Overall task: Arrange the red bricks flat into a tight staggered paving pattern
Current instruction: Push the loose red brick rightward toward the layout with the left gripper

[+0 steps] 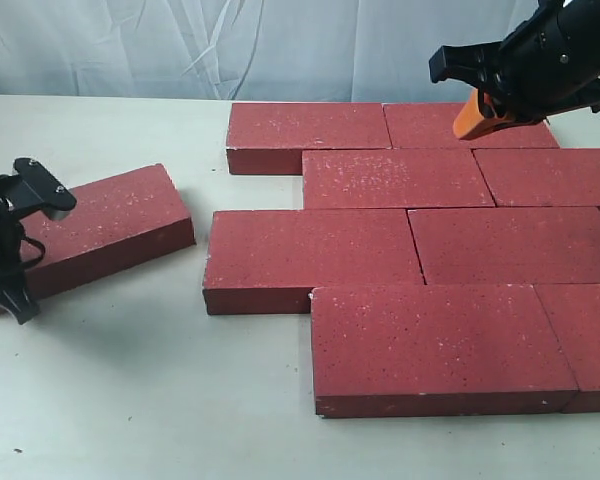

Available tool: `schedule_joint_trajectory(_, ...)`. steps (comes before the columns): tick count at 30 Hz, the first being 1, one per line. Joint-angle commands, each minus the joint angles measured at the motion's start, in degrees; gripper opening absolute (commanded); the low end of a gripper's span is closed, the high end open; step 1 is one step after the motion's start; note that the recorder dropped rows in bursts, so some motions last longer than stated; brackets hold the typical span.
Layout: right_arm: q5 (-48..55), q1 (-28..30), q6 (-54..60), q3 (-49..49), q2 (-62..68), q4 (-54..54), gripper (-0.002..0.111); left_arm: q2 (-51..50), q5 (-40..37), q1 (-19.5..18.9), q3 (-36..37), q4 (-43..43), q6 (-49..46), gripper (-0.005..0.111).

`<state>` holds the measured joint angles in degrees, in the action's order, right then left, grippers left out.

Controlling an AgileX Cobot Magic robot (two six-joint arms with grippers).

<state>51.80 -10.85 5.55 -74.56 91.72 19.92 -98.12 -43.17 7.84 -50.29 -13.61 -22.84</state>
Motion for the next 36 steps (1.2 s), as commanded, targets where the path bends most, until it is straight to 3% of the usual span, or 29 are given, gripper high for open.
schedule_joint_trajectory(1, -0.57, 0.41, 0.19, 0.12, 0.03, 0.03, -0.001, -0.87, 5.49, -0.43, -0.03, -4.08, 5.08, 0.000)
schedule_joint_trajectory(10, -0.79, 0.41, 0.19, 0.12, 0.03, 0.03, -0.001, -2.59, 16.18, -6.44, -0.03, -4.33, 15.29, 0.000)
schedule_joint_trajectory(16, -0.79, 0.41, 0.19, 0.12, 0.03, 0.03, -0.001, -2.59, 20.61, -8.16, -0.03, -3.79, 18.22, 0.000)
schedule_joint_trajectory(22, -0.94, 0.41, 0.19, 0.12, 0.03, 0.03, -0.001, -2.59, 22.86, -8.25, -0.03, 5.18, 18.07, 0.000)
schedule_joint_trajectory(27, -1.18, 0.41, 0.19, 0.12, 0.03, 0.03, -0.001, -2.59, 24.07, -8.25, -0.03, 20.29, 4.92, 0.000)
schedule_joint_trajectory(33, -1.18, 0.41, 0.19, 0.12, 0.03, 0.03, -0.001, -2.59, 25.42, -8.25, -0.03, 28.94, -4.36, 0.000)
schedule_joint_trajectory(36, -1.18, 0.41, 0.19, 0.12, 0.03, 0.03, -0.001, -2.59, 26.94, -8.25, -0.03, 31.19, -4.37, 0.000)
